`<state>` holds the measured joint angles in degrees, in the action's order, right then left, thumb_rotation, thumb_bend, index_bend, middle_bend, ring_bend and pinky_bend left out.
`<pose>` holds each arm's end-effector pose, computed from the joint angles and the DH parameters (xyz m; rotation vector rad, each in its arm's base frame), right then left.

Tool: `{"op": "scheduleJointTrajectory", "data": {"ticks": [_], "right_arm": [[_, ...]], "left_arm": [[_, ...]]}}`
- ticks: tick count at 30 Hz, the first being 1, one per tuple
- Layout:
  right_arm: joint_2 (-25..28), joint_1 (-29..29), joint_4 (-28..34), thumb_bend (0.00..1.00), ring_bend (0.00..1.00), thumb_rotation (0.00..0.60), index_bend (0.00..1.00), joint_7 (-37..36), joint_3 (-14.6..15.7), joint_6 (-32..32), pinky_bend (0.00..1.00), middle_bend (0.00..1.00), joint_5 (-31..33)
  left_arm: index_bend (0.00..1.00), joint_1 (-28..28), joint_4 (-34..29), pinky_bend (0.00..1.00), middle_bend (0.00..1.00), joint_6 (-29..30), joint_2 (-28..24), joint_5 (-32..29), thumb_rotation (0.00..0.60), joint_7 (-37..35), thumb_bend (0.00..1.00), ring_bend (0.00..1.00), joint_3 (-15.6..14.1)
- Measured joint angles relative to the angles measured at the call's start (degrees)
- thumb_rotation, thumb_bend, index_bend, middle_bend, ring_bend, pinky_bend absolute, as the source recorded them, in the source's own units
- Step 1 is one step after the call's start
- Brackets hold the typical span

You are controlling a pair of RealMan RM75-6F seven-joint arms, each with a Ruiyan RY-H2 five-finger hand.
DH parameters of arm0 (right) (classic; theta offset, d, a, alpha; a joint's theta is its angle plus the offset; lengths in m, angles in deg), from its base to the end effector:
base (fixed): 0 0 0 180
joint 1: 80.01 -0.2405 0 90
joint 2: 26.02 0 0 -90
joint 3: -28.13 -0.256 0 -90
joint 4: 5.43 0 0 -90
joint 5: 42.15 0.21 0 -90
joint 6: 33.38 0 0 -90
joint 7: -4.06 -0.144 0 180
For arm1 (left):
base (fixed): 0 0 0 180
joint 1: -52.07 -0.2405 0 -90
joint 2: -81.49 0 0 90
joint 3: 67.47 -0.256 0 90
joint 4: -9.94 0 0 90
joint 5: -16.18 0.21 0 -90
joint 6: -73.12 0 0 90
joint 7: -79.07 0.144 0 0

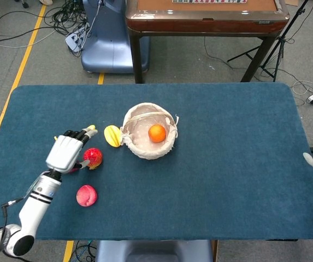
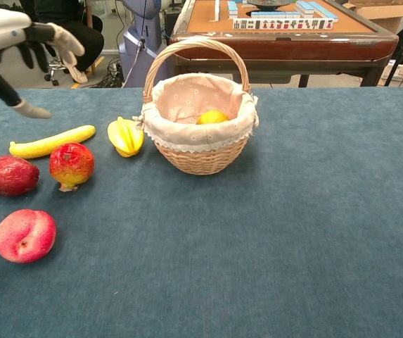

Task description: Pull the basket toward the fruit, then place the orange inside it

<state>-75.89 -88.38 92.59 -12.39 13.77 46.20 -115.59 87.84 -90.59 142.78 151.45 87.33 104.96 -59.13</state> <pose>-0.2976 -0.2367 0.2585 1.1297 -0.9605 1.1019 -0.1627 0.3202 0.0990 -1.7271 -0.6297 -0.9432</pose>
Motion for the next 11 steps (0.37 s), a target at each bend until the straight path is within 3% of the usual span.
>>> {"op": "scheduleJointTrajectory", "data": {"ticks": [6,11], "right_arm": [[-1.0,0.8,-5.3,0.2,0.01,0.6,0.0,1.1,3.1,1.1,0.16,0.03,-5.8],[-4.2,2.5,-7.8,0.2,0.07,0.6,0.06,3.7,4.6,5.2,0.19,0.09,-7.8]], "left_arm": [[0.24,-6.3,-0.7,0.34,0.24,4.9,-4.1,1.1,0.6,-2.9,0.14,0.35,-3.3],[0.24,-11.3,-0.3,0.33,0.24,9.3,-5.6,2.6,0.6,-5.6,0.14,0.35,-5.4]]}}
